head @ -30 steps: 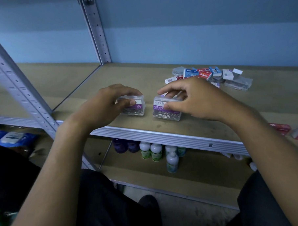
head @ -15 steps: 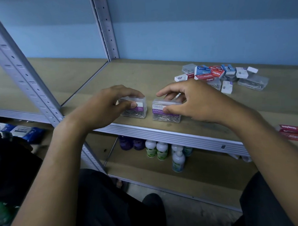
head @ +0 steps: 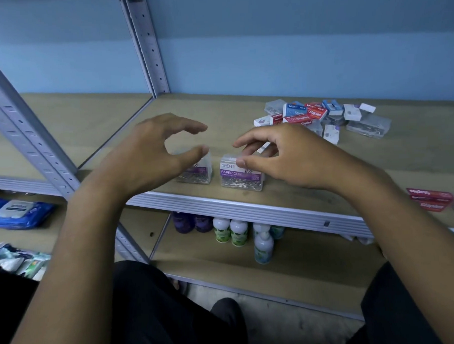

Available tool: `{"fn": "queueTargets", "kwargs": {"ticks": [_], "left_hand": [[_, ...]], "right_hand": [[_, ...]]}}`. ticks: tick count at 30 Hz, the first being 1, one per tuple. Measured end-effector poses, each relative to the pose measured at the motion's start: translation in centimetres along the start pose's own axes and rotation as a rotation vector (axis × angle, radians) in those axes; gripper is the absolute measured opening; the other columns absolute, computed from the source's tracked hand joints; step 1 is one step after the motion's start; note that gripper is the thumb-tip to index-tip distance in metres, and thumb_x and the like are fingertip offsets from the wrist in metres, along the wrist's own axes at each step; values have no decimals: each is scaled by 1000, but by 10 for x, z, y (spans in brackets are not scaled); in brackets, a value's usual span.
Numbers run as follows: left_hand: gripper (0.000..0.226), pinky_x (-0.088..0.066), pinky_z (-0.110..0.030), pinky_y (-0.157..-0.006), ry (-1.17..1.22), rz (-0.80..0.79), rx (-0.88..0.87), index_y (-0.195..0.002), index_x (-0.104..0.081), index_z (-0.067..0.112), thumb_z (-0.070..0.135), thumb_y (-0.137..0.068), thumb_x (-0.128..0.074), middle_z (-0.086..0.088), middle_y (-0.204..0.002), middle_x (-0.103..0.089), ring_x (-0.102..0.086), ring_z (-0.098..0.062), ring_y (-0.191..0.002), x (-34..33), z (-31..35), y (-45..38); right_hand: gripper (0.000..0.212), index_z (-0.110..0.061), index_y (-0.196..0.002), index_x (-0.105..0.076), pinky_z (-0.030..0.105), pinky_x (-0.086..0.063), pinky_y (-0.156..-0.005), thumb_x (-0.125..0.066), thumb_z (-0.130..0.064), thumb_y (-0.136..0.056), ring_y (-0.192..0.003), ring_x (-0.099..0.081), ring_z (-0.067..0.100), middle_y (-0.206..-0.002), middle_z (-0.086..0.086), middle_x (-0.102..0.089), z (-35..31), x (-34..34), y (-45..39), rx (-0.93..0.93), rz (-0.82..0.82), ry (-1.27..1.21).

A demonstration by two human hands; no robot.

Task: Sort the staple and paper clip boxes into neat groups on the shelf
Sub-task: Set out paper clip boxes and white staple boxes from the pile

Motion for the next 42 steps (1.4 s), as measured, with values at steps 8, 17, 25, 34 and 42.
{"fn": "queueTargets", "kwargs": {"ticks": [8,17,25,34,42], "left_hand": [[30,-50,-21,-85,45,4,-64,-116,-67,40,49,-87,-66,20,-111,-66,-60,-2,-103,-24,44,-24],[33,-54,-30,-86,62,-109,-72,-114,-69,36,50,-84,-68,15,-115,-64,-62,-6,-99,-64,73,-54],[43,-39,-23,-79,-24,-198,1,-120,-67,34,46,-80,-75,13,-115,-59,-55,-9,-98,-90,74,-84],[53,-43,-25,-82,-18,-218,166,-119,-64,34,31,-70,-83,5,-126,-57,-51,-13,-100,-108,61,-108],[60,-43,-29,-90,-92,-316,176,-129,-61,30,27,-74,-83,2,-137,-53,-49,-18,-120,-120,61,-112]], "right_hand": [[31,-38,-119,-70,14,-44,-82,-67,-49,-90,-91,-59,-14,-101,-23,-69,22,25,15,-47,54,32],[40,-38,-129,-63,28,-48,-97,-68,-44,-90,-111,-59,4,-131,-12,-61,75,60,42,-183,65,163],[57,-33,-144,-47,19,-29,-95,-67,-38,-91,-136,-41,17,-150,0,-41,115,75,40,-315,82,259],[67,-34,-151,-37,31,-37,-108,-64,-39,-90,-137,-42,19,-152,-4,-40,137,67,13,-383,47,258],[54,-31,-143,-50,32,-44,-103,-57,-37,-90,-130,-49,23,-147,-1,-47,149,63,2,-401,-28,354]]}}
Point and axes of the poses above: each hand's wrist, its own y-axis away from the middle knuckle, its own x-axis out of the back of the hand, z = x × y, the point moved 8 cm from there along -y, towards the middle knuckle
